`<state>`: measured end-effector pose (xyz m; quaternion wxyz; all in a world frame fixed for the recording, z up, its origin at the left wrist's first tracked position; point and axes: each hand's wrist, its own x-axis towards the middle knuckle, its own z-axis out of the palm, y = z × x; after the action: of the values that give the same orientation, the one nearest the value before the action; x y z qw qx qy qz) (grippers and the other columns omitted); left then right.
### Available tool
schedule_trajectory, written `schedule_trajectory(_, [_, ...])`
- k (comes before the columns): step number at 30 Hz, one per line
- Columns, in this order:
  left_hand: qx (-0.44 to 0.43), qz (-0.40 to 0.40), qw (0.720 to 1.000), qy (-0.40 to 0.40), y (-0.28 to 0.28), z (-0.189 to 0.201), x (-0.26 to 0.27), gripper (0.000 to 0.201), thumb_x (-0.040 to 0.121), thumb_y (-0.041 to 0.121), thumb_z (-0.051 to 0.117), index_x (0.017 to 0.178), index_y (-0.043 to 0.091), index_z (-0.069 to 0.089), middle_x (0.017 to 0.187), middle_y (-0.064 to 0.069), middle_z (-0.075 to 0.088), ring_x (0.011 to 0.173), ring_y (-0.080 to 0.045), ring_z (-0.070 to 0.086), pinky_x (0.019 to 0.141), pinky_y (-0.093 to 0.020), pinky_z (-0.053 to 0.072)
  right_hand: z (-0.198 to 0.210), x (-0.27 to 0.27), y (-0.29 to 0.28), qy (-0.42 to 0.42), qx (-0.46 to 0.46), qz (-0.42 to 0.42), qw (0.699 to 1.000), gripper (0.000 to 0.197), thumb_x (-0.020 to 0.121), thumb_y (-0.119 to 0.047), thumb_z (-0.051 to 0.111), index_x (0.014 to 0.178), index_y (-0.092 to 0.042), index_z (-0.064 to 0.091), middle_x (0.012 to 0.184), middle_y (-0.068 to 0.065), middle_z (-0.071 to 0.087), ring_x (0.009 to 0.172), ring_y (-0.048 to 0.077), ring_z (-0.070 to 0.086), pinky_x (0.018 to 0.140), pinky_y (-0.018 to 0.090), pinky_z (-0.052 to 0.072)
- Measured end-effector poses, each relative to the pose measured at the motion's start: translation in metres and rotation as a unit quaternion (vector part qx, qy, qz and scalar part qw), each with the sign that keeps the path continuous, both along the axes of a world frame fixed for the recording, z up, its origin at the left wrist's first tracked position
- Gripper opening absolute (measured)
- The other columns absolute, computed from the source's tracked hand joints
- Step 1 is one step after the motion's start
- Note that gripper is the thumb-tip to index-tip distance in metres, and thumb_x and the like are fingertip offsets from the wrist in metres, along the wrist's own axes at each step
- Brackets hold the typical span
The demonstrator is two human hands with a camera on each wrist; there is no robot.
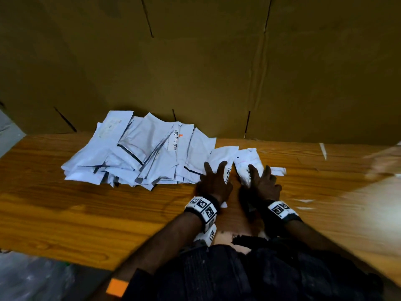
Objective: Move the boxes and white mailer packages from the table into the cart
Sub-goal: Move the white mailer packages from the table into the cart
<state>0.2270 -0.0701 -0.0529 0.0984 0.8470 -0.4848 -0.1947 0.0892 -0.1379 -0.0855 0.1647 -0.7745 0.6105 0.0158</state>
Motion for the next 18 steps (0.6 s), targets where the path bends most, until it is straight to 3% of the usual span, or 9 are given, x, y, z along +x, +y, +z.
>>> schedule_trajectory(6, [0.084, -0.035, 0.996, -0.022, 0.008, -0.021, -0.022, 0.076, 0.089, 0.057, 0.053, 0.147, 0.055, 0.005, 0.161, -0.008, -0.017, 0.146, -0.046, -0.006, 0.111, -0.062, 0.024, -0.004, -0.027, 0.016, -0.007, -0.005, 0.023, 1.000, 0.087, 0.082, -0.059, 0.058, 0.152, -0.043, 0.008, 0.159, 0.018, 0.004, 0.133, 0.040, 0.031, 0.098, 0.048, 0.037])
schedule_trajectory(8, [0.102, -0.026, 0.994, -0.017, 0.009, -0.023, -0.028, 0.078, 0.088, 0.056, 0.055, 0.148, 0.055, 0.004, 0.160, -0.008, -0.022, 0.145, -0.045, -0.012, 0.110, -0.066, 0.021, -0.006, -0.033, 0.018, -0.003, -0.019, 0.031, 0.999, 0.086, 0.082, -0.059, 0.057, 0.152, -0.042, 0.010, 0.158, 0.018, 0.006, 0.132, 0.039, 0.031, 0.098, 0.047, 0.038])
schedule_trajectory(10, [0.109, -0.008, 0.994, -0.016, 0.010, -0.021, -0.035, 0.079, 0.088, 0.053, 0.056, 0.148, 0.054, 0.005, 0.160, -0.009, -0.022, 0.146, -0.045, -0.007, 0.110, -0.065, 0.022, -0.005, -0.037, 0.018, -0.005, -0.016, 0.041, 0.999, 0.084, 0.083, -0.059, 0.056, 0.151, -0.041, 0.010, 0.158, 0.017, 0.005, 0.134, 0.039, 0.029, 0.099, 0.048, 0.037])
schedule_trajectory(14, [0.103, 0.019, 0.994, -0.038, 0.014, -0.016, -0.043, 0.077, 0.086, 0.049, 0.057, 0.147, 0.056, 0.011, 0.162, -0.011, -0.008, 0.140, -0.042, 0.019, 0.106, -0.053, 0.032, -0.005, -0.043, 0.015, -0.016, -0.017, 0.057, 0.998, 0.080, 0.084, -0.057, 0.053, 0.151, -0.040, 0.011, 0.154, 0.018, 0.014, 0.130, 0.039, 0.032, 0.095, 0.050, 0.039])
schedule_trajectory(18, [0.062, 0.023, 0.998, -0.011, 0.028, -0.013, -0.051, 0.072, 0.086, 0.047, 0.060, 0.147, 0.053, 0.022, 0.161, -0.013, 0.004, 0.136, -0.041, 0.026, 0.109, -0.048, 0.031, 0.000, -0.058, 0.019, -0.050, 0.003, 0.049, 0.998, 0.079, 0.083, -0.052, 0.058, 0.150, -0.041, 0.016, 0.147, 0.015, 0.023, 0.126, 0.038, 0.035, 0.093, 0.047, 0.042])
